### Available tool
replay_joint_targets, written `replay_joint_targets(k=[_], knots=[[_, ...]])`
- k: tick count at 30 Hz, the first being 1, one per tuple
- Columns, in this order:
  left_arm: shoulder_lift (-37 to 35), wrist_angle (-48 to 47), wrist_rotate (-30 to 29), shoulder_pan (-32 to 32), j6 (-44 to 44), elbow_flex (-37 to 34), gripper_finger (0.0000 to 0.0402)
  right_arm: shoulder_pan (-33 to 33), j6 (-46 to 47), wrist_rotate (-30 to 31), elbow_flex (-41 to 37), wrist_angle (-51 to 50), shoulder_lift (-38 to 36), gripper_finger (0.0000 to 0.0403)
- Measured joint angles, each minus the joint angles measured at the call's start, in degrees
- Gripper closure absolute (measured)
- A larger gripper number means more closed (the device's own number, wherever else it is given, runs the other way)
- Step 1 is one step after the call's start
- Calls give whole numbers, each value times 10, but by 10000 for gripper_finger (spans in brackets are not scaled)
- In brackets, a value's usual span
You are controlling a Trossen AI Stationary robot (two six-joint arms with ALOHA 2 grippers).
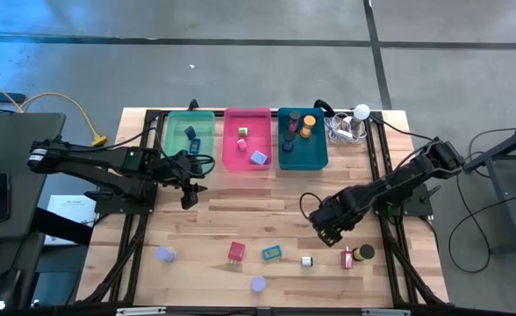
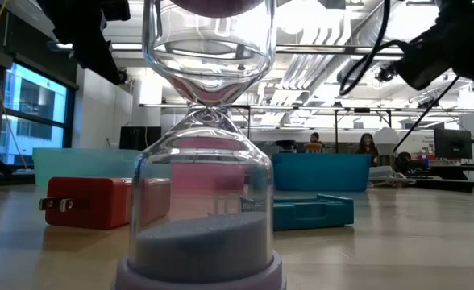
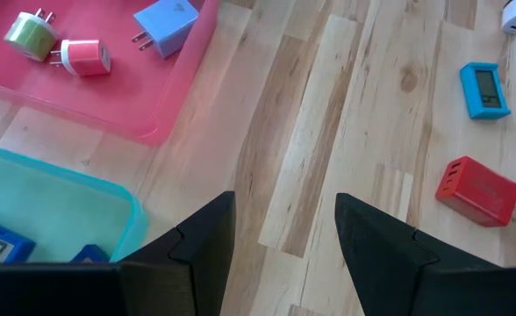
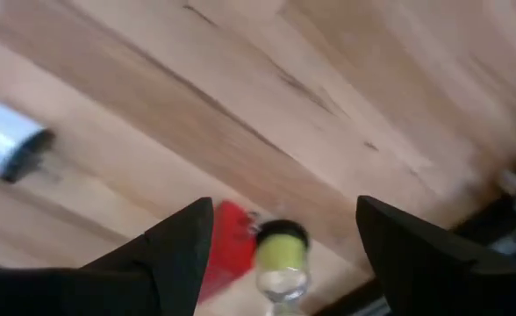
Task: Pick & Place Office items
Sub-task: Put the green hourglass into the blue bin
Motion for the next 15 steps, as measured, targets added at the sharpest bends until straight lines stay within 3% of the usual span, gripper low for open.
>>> replay_joint_targets(k=[6,10,15], knots=[[0,0,0,0,0,0,211,-12,5,10,1,-20,0,133],[0,0,0,0,0,0,211,4,18,58,39,-129,-5,133],[0,0,0,0,0,0,211,45,111,108,108,-234,-31,133]])
